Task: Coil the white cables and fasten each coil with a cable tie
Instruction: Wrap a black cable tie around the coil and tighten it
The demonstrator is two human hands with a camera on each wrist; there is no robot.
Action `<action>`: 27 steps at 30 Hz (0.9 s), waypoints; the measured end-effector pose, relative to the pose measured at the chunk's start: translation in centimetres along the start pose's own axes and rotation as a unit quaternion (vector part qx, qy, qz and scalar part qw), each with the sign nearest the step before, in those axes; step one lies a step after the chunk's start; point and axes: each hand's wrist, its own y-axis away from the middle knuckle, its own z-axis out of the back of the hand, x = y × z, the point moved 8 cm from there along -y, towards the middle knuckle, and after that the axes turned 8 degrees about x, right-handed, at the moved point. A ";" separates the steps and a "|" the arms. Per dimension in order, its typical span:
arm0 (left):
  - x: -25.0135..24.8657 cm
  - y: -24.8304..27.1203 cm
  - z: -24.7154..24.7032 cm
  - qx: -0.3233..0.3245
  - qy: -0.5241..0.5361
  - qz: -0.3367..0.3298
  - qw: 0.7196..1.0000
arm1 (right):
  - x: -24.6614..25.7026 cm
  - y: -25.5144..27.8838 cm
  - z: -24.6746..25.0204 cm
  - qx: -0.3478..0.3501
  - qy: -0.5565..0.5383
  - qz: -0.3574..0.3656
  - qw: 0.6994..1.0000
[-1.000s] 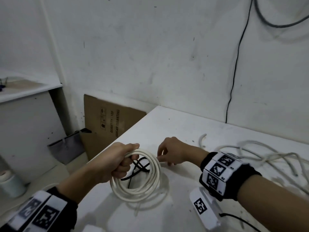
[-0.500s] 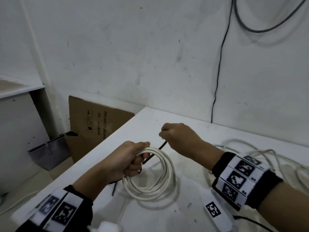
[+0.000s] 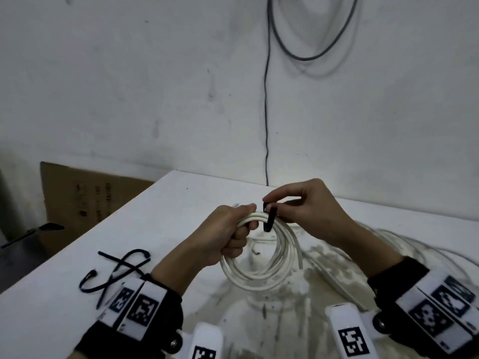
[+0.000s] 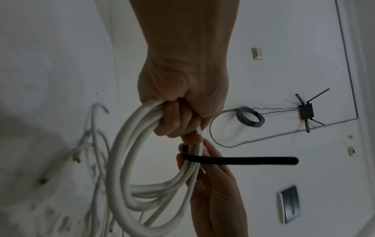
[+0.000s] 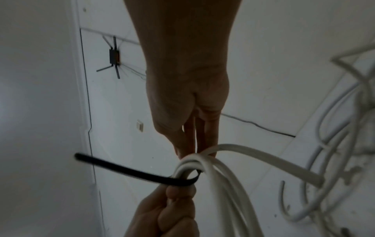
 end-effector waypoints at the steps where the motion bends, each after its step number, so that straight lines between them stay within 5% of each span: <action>1: 0.0 -0.7 -1.3 0.008 0.000 -0.007 1.000 | -0.4 0.9 1.1 -0.019 -0.010 -0.004 1.000; 8: -0.1 -4.2 -6.8 -0.011 -0.012 -0.064 0.998 | -3.8 5.9 6.2 -0.135 -0.082 -0.026 0.987; 15: 0.8 -6.3 -9.6 -0.056 0.070 -0.099 0.991 | -6.1 7.9 7.5 -0.097 -0.138 -0.034 0.985; 27: 1.0 -8.6 -11.2 0.011 0.008 -0.116 0.993 | -8.1 7.7 9.3 -0.187 -0.110 -0.029 0.976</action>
